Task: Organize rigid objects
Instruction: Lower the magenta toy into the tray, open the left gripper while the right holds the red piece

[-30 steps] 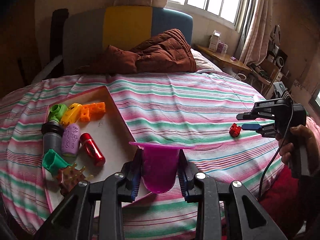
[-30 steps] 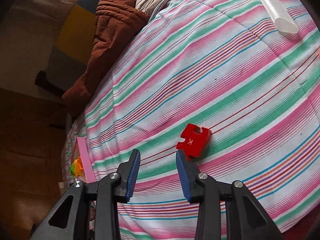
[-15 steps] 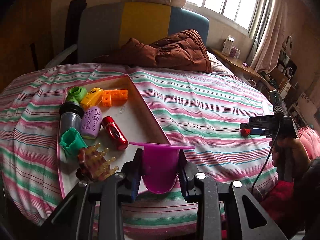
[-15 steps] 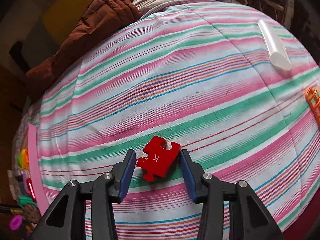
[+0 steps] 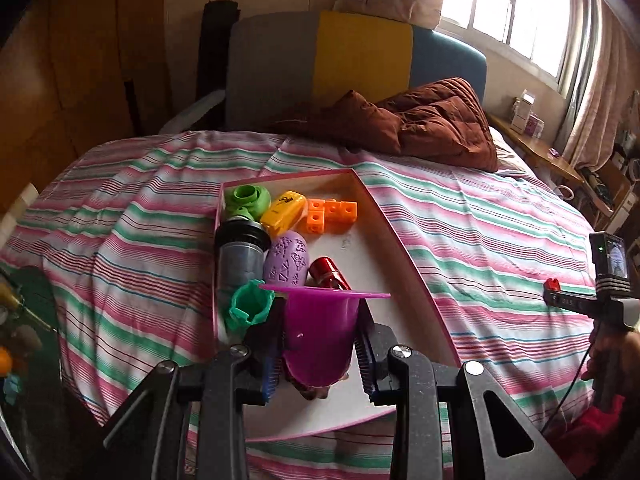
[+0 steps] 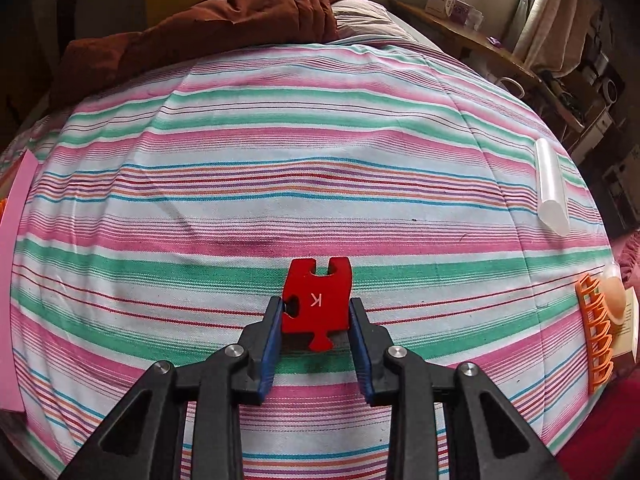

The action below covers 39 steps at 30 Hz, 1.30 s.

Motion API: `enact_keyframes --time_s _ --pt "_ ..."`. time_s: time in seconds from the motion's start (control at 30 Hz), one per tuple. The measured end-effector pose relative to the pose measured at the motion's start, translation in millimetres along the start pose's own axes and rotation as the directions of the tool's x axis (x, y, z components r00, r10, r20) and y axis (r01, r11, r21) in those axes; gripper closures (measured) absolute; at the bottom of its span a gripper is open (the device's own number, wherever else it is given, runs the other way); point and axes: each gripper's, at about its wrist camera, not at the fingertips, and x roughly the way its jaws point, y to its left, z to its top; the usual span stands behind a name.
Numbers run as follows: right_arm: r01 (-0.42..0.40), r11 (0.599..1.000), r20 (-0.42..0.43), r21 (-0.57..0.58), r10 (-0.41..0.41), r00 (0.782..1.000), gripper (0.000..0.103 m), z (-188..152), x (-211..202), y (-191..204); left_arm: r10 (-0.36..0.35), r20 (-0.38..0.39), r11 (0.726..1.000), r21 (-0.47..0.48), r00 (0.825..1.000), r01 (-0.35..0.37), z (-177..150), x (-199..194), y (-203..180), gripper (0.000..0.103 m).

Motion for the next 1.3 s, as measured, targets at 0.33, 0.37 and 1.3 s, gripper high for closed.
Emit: enact_keyframes --time_s 0.33,0.37,1.3 --pt "0.048 0.997 0.017 -0.057 -0.047 0.999 0.072 1 3 7 0.035 0.046 0.999 0.031 0.998 -0.036 13 -6 -11 0.070" --pt "0.052 0.997 0.019 -0.062 -0.051 0.999 0.072 1 4 8 0.033 0.048 0.999 0.031 0.998 -0.034 15 -5 -12 0.070" --pt "0.038 0.998 0.011 -0.059 -0.037 0.999 0.072 4 5 6 -0.114 -0.172 0.992 -0.065 0.978 0.104 90 129 -9 0.070"
